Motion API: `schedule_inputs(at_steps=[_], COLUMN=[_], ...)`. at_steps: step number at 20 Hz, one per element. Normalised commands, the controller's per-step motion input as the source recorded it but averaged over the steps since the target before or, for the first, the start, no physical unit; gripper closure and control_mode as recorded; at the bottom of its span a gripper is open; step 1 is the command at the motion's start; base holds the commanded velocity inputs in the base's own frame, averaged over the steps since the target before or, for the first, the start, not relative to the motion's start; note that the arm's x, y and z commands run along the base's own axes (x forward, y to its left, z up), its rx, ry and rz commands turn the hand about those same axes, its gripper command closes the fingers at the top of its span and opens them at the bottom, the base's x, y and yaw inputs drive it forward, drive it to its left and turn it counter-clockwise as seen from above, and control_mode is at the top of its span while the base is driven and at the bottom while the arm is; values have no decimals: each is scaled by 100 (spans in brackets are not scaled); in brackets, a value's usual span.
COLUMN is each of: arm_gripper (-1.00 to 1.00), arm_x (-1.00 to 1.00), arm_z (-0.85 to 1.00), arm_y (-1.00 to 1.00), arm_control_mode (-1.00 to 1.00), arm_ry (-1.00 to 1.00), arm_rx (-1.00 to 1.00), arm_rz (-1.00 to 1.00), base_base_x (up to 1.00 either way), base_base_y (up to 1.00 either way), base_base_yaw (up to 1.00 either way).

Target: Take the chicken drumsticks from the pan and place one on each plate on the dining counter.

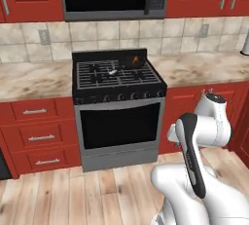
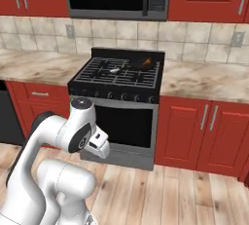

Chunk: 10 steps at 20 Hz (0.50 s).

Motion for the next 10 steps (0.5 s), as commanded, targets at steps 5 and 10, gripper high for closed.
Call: schedule_inputs(at_steps=[5,10], arm_gripper=[-100,-100], arm_x=[0,0], arm_z=[0,0], arm_y=[0,0], arm_control_mode=[100,100], arm_ry=[0,0], arm_rx=[0,0], arm_rz=[0,0], base_base_x=[100,100], base_base_y=[-47,-55], base_base_yaw=[28,31])
